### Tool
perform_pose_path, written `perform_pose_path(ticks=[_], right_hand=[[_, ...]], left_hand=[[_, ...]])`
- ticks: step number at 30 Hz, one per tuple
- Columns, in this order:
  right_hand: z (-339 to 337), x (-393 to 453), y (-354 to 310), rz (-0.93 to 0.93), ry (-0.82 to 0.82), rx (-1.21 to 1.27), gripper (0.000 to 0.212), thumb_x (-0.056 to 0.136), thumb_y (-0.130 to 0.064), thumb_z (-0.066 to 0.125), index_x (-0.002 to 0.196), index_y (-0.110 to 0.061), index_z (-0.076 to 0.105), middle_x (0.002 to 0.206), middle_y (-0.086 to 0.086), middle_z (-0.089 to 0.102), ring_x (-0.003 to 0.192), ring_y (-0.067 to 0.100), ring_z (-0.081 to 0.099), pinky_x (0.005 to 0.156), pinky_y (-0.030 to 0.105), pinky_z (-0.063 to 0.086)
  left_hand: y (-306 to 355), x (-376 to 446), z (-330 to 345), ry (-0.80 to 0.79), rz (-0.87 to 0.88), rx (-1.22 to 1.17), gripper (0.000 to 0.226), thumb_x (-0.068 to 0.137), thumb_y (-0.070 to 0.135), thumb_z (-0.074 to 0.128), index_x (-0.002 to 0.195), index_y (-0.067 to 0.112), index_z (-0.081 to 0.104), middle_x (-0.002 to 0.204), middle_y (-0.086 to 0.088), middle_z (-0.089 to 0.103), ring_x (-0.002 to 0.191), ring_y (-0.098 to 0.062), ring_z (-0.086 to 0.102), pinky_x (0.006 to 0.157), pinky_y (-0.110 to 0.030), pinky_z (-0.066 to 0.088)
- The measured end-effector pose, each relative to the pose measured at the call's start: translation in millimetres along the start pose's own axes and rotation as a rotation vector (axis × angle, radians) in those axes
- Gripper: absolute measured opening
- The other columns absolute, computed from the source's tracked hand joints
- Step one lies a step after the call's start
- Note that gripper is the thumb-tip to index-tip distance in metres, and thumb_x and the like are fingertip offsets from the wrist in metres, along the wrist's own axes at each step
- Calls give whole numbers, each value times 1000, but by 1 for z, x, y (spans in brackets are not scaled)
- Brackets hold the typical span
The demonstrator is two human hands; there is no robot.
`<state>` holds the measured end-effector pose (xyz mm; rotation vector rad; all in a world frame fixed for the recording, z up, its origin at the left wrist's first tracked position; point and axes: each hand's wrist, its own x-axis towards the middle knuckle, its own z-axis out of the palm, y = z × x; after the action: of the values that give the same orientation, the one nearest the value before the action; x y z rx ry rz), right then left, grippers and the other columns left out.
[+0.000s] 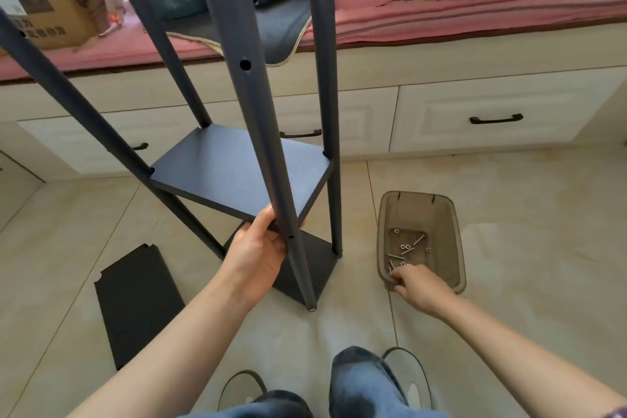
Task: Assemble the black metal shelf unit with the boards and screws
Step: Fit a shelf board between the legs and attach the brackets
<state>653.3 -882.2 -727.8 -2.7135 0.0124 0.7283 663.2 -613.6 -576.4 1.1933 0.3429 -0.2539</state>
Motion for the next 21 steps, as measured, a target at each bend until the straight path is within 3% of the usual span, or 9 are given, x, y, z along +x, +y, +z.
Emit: perform_pose_path(ticks=[3,5,7,9,11,14,16,18,21], right_hand=[[7,-13,-11,-77,-25,-29,20,96,-22,54,112,-22,67,109,2,67,108,25,61,77,32,48],[13,-21,-18,-130,-63,-41,12,95,-21,56,85,-24,63,83,-5,61,93,23,61,65,31,42],[21,-27,-27,-174,-77,-32,33,93,-20,58,64,-28,45,65,-11,47,75,19,54,56,28,35],[27,-32,-34,-210,-98,-24,40,91,-19,59,60,-29,37,61,-11,42,63,12,45,53,23,31],[33,-34,-40,-245,-139,-26,39,91,-19,60,59,-31,40,62,-11,44,58,5,43,53,20,32],[36,-34,-43,-271,-245,24,20,92,-26,63,72,-22,63,75,-6,61,71,11,58,65,25,45],[32,-31,-45,-267,-303,144,29,94,-39,60,83,-15,70,81,-1,67,71,13,61,72,28,50],[28,-20,-42,-212,-263,247,37,96,-45,55,83,-13,69,76,-1,65,64,10,58,67,27,49],[27,3,-35,-142,-122,259,25,98,-33,57,109,-14,70,96,-2,70,80,6,63,73,18,49]], left_hand=[[1,-2,3,7,-7,-8,25,76,42,67,84,24,83,90,2,74,93,-19,75,73,-27,57],[2,-4,5,4,-8,-17,25,76,42,66,83,24,83,90,2,74,93,-18,75,71,-25,58],[2,-6,6,10,-10,-20,24,76,42,66,82,25,83,89,2,74,92,-17,75,69,-23,58],[2,-8,6,18,-10,-16,24,75,43,65,80,27,83,88,3,74,91,-17,75,68,-23,58],[2,-8,6,27,-11,-15,24,78,43,65,81,27,83,88,3,74,92,-17,75,71,-25,57],[1,-8,7,52,-15,-31,24,88,38,63,86,22,82,90,1,74,95,-20,74,76,-28,55],[1,-8,7,63,-17,-40,23,87,38,64,92,21,79,91,0,74,96,-21,74,74,-28,56],[1,-8,6,56,-16,-43,26,79,40,66,92,22,79,92,0,74,93,-20,75,69,-25,58],[0,-7,5,30,-9,-46,26,74,42,65,83,25,82,90,3,74,91,-17,75,69,-23,58]])
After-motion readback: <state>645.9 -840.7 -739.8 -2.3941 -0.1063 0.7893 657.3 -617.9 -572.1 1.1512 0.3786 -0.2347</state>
